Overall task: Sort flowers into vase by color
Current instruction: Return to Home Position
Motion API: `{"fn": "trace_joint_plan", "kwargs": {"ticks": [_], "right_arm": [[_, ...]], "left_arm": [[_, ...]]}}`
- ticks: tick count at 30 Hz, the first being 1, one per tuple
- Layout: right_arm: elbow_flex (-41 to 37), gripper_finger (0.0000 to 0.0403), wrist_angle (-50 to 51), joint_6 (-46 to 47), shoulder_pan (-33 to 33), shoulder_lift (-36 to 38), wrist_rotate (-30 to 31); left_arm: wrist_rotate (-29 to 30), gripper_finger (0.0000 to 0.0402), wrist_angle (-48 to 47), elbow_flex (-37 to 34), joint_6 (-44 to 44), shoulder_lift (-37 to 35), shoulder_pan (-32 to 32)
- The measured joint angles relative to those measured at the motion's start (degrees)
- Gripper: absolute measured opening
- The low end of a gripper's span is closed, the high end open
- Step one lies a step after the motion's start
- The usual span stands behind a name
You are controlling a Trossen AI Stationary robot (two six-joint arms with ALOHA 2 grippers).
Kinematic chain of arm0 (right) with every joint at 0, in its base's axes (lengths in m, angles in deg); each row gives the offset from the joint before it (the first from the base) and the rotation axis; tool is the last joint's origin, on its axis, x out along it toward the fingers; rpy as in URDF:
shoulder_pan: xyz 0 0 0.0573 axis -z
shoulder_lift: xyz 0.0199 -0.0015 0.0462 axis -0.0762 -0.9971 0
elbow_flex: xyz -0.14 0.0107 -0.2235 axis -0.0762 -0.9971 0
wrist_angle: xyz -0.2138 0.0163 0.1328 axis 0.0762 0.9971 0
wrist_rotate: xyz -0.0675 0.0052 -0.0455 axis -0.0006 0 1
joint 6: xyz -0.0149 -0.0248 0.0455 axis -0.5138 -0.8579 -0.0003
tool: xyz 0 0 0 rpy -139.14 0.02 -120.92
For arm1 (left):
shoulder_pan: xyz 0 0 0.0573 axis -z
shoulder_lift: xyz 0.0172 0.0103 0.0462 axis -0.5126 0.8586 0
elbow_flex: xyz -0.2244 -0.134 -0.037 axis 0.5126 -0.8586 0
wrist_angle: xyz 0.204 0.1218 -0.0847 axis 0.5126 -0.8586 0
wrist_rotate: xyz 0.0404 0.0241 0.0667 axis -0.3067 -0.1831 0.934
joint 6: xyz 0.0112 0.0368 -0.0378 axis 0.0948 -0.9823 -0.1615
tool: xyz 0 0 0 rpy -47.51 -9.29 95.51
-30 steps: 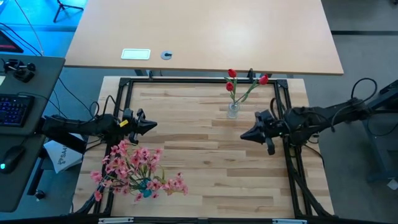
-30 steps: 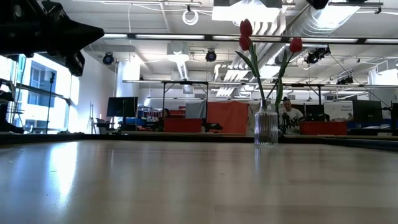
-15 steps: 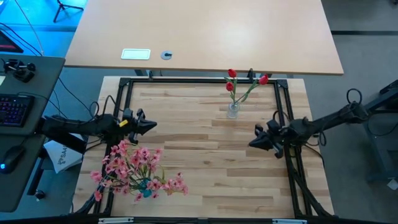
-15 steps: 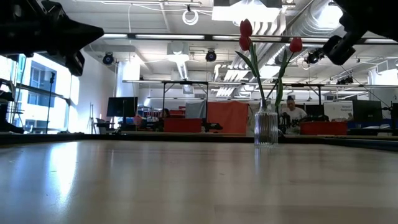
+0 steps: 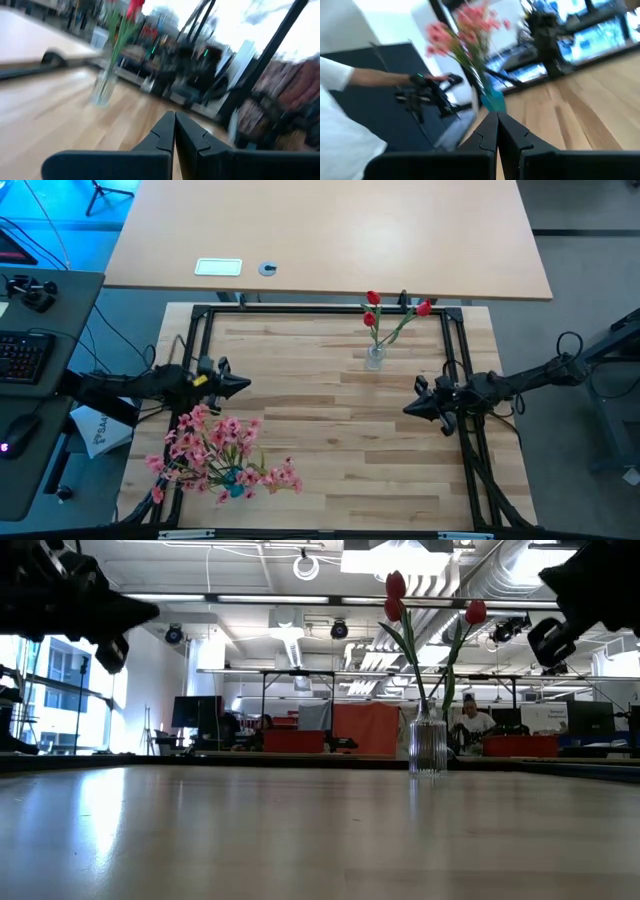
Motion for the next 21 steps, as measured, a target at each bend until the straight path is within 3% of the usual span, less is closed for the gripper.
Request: {"fn": "trace_joint_plan", "kwargs": {"ticks": [4, 8, 21], "right_arm": [[-0.02, 0.0000, 9.46, 5.62, 0.00, 0.14, 4.38], [-0.02, 0.0000, 20.15, 6.54, 0.02, 0.11, 4.89], [0.02, 0.0000, 20.87, 6.12, 0.00, 1.63, 3.73]], "left_arm": [[-0.50, 0.0000, -1.68, -0.04, -0.03, -0.02, 0.00], [-0.66, 0.0000, -1.64, -0.02, -0.02, 0.00, 0.00], [-0.94, 0.0000, -1.40, -0.02, -0.04, 0.00, 0.09]]}}
